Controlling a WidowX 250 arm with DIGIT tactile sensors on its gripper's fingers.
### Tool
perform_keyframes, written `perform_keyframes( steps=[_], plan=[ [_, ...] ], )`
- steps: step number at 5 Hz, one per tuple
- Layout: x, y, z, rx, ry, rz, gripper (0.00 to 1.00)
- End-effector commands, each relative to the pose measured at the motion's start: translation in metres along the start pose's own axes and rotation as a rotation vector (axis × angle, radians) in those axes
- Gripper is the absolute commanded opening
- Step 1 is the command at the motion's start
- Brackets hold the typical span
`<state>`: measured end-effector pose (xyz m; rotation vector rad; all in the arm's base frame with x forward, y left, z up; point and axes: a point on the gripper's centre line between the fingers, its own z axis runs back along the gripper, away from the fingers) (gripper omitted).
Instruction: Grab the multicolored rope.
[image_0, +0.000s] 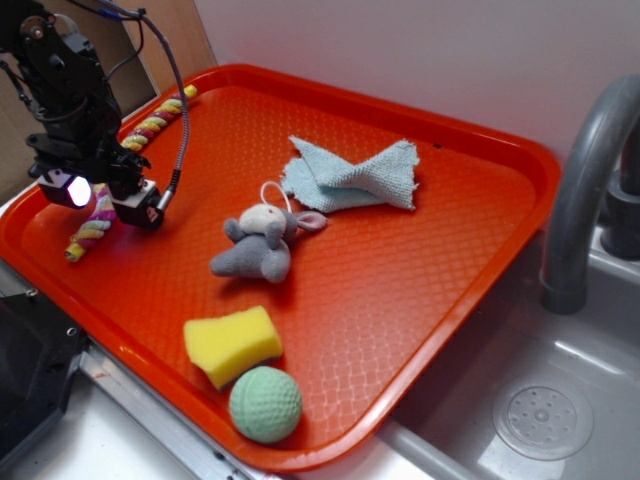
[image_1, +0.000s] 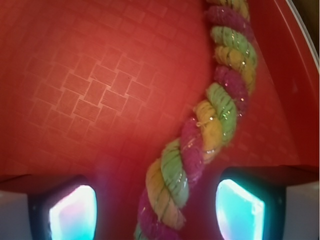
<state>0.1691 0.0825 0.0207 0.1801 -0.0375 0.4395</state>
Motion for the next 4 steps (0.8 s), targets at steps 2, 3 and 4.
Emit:
perform_keyframes(
  steps=[2,3,4],
  plan=[
    [-0.002,0.012,-0.011,-0.085,0.018,-0.024,0.0],
    [0.003,0.011,0.006,-0.041,0.036,-0.027,0.0],
    [0.011,-0.008,0.059,-0.084,-0.049,-0.033,0.0]
  ],
)
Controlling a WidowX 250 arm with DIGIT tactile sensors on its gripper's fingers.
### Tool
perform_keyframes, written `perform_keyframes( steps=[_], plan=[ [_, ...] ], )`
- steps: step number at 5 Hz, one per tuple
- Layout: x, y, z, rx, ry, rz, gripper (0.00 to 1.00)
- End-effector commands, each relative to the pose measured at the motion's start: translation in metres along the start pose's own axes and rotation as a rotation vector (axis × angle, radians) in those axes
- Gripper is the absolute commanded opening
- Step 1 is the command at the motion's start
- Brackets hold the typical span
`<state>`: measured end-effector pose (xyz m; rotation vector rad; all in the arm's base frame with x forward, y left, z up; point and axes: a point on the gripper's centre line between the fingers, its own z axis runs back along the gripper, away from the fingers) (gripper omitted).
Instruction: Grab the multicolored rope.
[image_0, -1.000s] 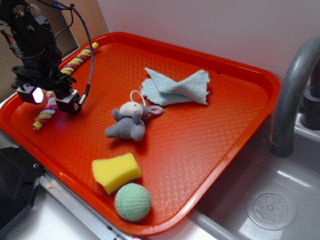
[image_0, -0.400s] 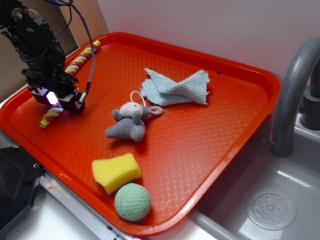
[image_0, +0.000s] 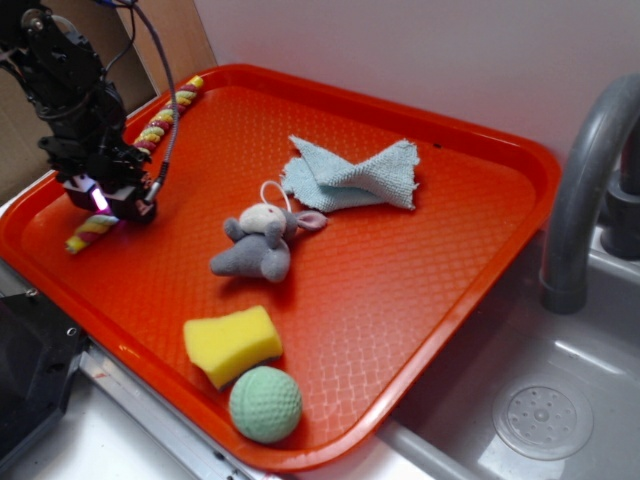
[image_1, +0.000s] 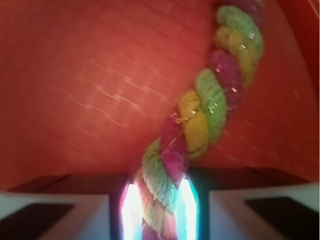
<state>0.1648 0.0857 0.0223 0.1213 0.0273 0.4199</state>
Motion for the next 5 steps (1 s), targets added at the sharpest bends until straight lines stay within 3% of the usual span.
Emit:
perform_keyframes(
  steps=[1,3,4,5],
  plan=[
    [0.012,-0.038,0.114,-0.112,-0.169,-0.04,0.0],
    [0.006,-0.084,0.199,-0.229,-0.233,-0.162,0.0],
    [0.01,-0.088,0.193,-0.263,-0.225,-0.139,0.0],
    [0.012,-0.09,0.186,-0.251,-0.206,-0.216,0.0]
  ],
)
